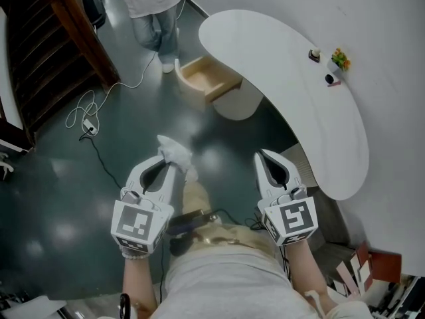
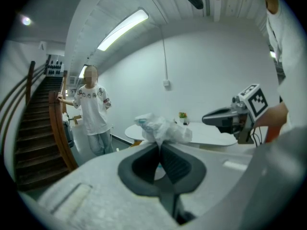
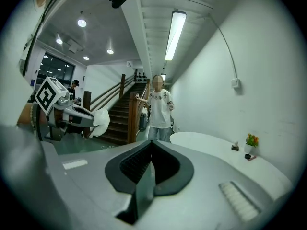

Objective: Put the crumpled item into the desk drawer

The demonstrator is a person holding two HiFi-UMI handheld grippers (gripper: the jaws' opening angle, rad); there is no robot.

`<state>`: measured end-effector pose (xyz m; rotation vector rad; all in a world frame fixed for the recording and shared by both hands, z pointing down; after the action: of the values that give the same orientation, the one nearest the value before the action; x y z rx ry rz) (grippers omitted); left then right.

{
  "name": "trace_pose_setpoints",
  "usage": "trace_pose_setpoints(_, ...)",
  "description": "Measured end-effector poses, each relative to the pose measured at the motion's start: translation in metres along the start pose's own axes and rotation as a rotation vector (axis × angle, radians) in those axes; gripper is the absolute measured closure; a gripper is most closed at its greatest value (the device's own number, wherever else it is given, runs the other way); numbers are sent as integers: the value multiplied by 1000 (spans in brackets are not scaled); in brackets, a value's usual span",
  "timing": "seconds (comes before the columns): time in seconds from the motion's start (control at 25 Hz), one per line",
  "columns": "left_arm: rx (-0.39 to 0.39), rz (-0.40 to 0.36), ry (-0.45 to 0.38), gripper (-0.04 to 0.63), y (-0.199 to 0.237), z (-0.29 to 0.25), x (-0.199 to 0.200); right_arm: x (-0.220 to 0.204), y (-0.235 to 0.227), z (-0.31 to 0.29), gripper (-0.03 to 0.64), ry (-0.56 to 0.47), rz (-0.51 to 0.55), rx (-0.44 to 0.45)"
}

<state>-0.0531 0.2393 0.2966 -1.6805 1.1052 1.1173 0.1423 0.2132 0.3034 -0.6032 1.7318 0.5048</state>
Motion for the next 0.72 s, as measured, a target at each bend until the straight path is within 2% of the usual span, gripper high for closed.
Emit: trace_pose_setpoints(0.72,-85,-21,2,597,109,-135,33,42,-70,-135,612,32,-35,-73)
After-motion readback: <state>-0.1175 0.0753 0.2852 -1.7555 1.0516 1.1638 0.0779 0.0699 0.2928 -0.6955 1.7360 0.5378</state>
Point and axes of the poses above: the fingertips, and each gripper's own axes: z backward along the fingers, y to its left, x out of its top, the point moved 3 cm from there along z, backward along the fingers, and after that the axes turned 13 degrees about x, right-handed, at the moved point
